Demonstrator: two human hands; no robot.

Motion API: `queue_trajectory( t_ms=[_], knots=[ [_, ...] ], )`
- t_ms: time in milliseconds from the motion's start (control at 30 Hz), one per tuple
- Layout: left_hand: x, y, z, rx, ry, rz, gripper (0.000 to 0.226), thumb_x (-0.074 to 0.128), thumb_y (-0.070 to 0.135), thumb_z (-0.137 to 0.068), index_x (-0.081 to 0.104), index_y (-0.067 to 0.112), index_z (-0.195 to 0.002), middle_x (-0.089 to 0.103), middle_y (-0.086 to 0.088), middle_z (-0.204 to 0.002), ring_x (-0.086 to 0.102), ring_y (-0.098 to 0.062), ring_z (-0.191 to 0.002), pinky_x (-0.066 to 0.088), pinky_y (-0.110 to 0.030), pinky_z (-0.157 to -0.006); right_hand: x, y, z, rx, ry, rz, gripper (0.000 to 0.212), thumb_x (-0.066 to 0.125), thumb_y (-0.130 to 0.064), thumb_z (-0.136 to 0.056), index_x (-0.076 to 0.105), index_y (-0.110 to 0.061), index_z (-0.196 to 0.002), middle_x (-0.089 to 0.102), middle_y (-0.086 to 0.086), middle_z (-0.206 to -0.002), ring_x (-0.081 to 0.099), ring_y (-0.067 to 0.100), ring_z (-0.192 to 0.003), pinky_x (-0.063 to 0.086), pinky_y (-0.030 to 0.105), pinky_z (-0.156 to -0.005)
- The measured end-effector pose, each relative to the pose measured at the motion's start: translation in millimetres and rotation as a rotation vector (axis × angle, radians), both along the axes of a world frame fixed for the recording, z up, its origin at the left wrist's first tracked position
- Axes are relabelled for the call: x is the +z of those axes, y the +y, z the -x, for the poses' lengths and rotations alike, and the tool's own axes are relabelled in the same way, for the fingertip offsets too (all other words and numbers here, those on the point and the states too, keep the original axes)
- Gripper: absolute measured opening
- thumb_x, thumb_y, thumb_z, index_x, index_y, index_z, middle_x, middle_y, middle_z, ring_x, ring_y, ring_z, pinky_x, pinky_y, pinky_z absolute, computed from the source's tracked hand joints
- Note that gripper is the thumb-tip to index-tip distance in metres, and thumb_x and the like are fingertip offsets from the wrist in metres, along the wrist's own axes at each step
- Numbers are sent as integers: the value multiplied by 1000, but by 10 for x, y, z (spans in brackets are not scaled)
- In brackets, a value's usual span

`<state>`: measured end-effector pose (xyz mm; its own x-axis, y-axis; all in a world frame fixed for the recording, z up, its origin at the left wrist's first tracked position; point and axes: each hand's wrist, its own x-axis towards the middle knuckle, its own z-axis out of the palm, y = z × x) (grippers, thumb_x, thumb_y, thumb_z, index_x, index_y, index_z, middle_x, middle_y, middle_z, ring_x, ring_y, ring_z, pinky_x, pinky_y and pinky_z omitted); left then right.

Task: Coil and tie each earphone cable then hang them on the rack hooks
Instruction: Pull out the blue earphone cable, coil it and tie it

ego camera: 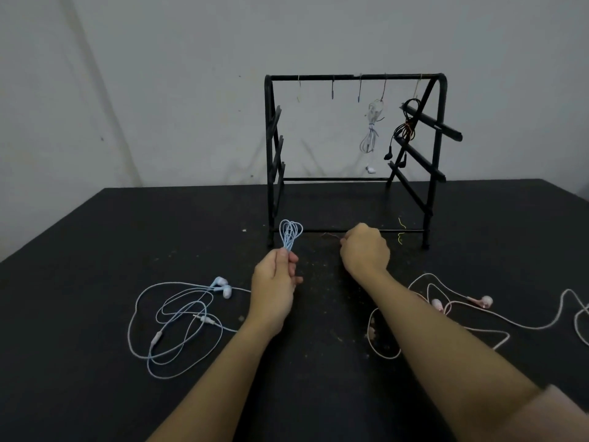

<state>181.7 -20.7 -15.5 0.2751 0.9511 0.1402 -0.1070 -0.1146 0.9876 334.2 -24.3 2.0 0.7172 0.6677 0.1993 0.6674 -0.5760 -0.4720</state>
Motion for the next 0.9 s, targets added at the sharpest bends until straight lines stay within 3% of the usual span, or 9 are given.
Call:
queue_trajectory(
  t_ms=[233, 367, 433, 533, 633, 800, 900],
  knots=[
    [12, -20, 24, -20, 90, -79, 32, 36, 19, -100, 54, 12, -73, 43, 2, -58, 40, -6, -48, 47, -28, -64, 45, -211, 278, 317, 110, -170, 17, 61, -25, -88, 74, -18, -96, 73, 3, -88, 66, 18, -80, 53, 30, -73],
    [9, -55, 38, -18, 204, -153, 32, 38, 21, -99, 56, 14, -74, 47, 2, -58, 43, -4, -46, 44, -30, -58, 105, -468, 450, 511, 123, -273, 14, 62, -22, -87, 76, -17, -86, 70, 3, -68, 61, 17, -63, 52, 32, -66],
    [9, -93, 45, -7, 238, -200, 32, 39, 20, -99, 56, 13, -73, 48, 2, -57, 42, -2, -43, 40, -29, -54, 129, -563, 493, 525, 144, -330, 14, 63, -20, -86, 76, -17, -82, 66, 0, -59, 57, 15, -56, 49, 32, -61],
    [22, -128, 60, -8, 289, -216, 33, 40, 20, -99, 57, 9, -73, 49, 2, -58, 43, -2, -43, 39, -28, -52, 145, -634, 503, 559, 172, -348, 15, 63, -19, -86, 77, -17, -79, 52, -12, -47, 46, 3, -47, 38, 22, -55],
    [75, -184, 90, -75, 195, -111, 34, 40, 20, -99, 56, 14, -69, 47, 1, -60, 42, -6, -46, 36, -25, -49, 219, -734, 482, 614, 180, -343, 16, 62, -19, -87, 77, -18, -80, 47, -15, -41, 44, 1, -43, 31, 14, -50],
    [239, -231, 218, -210, 177, -68, 28, 43, 23, -98, 65, 15, -83, 45, 3, -63, 43, -8, -55, 37, -21, -53, 384, -817, 388, 763, 125, -373, 10, 68, -24, -83, 77, -20, -87, 57, -4, -54, 42, 3, -47, 36, 18, -53],
    [369, -215, 301, -306, 206, -101, 28, 45, 24, -97, 63, 17, -77, 44, 5, -59, 43, -10, -57, 35, -20, -53, 489, -868, 305, 770, -66, -586, 25, 69, -20, -80, 72, -17, -104, 62, 2, -92, 50, 3, -65, 44, 20, -62]
  ],
)
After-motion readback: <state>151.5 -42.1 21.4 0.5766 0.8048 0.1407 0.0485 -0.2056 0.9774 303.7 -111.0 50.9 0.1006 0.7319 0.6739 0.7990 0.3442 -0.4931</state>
